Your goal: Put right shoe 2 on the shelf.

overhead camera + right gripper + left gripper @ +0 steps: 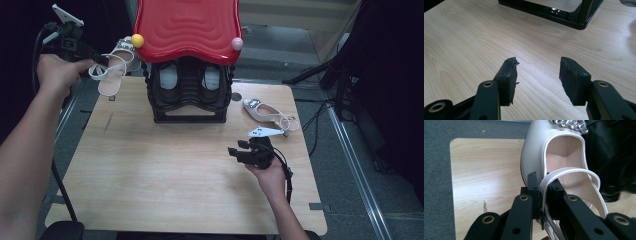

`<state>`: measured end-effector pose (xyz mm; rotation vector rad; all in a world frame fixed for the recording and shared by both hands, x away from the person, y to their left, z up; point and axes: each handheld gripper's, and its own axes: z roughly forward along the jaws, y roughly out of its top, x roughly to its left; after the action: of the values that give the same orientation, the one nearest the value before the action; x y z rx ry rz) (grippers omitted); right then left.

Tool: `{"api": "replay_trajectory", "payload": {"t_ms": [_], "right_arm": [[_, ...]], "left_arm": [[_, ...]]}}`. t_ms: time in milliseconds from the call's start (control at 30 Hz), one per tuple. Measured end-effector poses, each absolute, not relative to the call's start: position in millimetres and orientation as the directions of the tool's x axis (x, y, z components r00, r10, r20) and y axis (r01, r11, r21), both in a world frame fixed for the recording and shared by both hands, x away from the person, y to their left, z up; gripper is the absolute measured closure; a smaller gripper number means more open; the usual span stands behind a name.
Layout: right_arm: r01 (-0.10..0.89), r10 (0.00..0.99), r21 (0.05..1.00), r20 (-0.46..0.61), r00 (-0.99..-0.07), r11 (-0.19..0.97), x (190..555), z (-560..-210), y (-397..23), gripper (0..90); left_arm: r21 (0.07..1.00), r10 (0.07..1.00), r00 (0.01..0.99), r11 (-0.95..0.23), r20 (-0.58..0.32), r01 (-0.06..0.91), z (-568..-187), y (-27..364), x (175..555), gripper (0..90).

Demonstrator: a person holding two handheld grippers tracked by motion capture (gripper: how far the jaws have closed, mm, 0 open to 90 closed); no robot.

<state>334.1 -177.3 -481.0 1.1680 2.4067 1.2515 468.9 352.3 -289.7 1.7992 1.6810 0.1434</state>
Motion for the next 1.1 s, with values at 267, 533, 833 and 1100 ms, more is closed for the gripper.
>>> {"api": "replay_trajectory", "payload": {"t_ms": [267,533,833,1100], "right_arm": [[0.560,0.718,0.759,0.181,-0.672,0.332,334,-481,-177,49.1],[0.561,0.717,0.757,0.181,-0.673,0.334,334,-481,-177,49.1],[0.560,0.717,0.757,0.180,-0.674,0.336,334,-481,-177,49.0],[0.555,0.716,0.761,0.177,-0.675,0.336,333,-481,-177,49.0]], "left_arm": [[0.557,0.914,0.179,0.059,-0.363,0.828,-248,354,465,84.2],[0.604,0.919,0.208,0.040,-0.336,0.796,-199,342,458,84.2],[0.660,0.917,0.245,0.025,-0.314,0.751,-152,325,453,84.2],[0.689,0.908,0.292,-0.005,-0.301,0.725,-128,296,455,84.2]]}}
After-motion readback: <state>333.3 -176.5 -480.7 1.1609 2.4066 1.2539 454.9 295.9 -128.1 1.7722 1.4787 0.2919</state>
